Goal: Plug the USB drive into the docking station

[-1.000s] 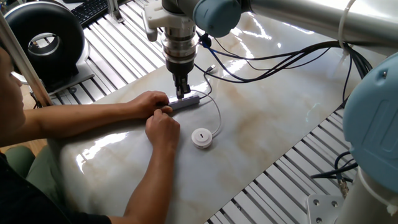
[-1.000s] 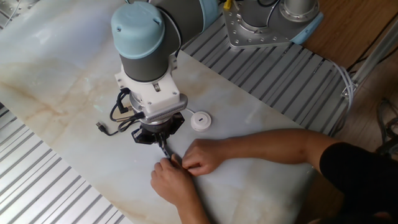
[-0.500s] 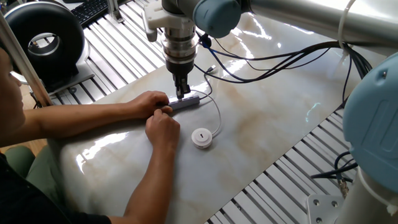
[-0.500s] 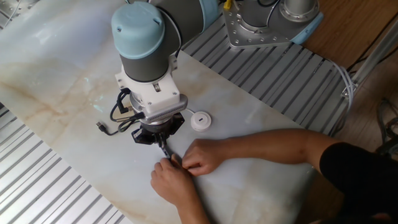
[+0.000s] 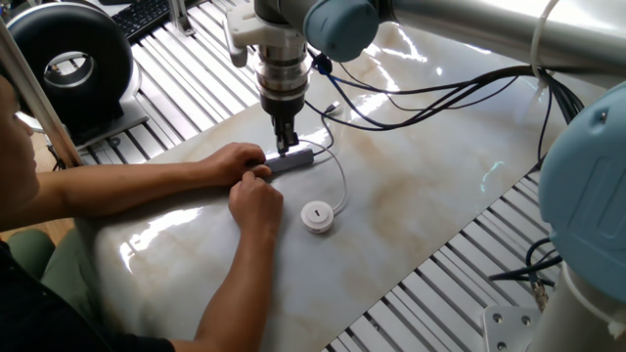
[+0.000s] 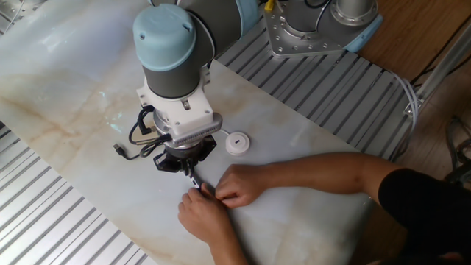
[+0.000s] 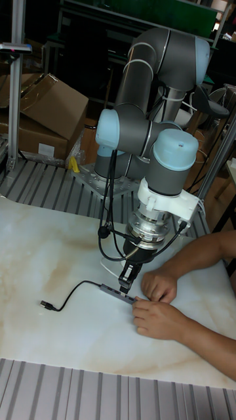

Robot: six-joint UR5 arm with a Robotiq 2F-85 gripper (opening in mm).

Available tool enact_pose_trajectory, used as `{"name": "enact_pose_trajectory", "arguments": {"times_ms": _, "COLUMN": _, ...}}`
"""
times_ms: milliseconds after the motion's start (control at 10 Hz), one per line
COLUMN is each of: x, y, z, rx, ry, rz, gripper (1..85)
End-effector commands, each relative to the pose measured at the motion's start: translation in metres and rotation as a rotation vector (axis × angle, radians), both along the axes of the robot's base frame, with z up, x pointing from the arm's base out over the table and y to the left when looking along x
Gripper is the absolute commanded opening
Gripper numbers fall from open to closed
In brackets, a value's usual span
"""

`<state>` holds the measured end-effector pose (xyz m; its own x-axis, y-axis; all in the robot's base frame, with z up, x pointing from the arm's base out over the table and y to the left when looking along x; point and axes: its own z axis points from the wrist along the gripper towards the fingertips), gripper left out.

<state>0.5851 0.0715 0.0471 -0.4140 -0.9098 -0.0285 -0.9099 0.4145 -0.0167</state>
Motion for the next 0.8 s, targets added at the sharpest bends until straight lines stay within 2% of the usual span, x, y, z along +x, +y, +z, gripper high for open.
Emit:
{"name": "enact_pose_trajectory", "arguments": {"times_ms": 0, "x": -0.0028, "y": 0.0024, "z": 0.0057, "rx": 0.011, "ry": 0.012, "rz": -0.014, "gripper": 1.3}}
{"name": "enact_pose_trajectory", "arguments": {"times_ms": 300, "x": -0.0034, "y": 0.0075, "z": 0.0071, "rx": 0.027, "ry": 0.017, "rz": -0.001, "gripper": 1.3}}
{"name": "enact_pose_trajectory", "arguments": {"times_ms": 700, "x": -0.0027, "y": 0.0061, "z": 0.0074, "rx": 0.024, "ry": 0.02, "rz": 0.007, "gripper": 1.3}}
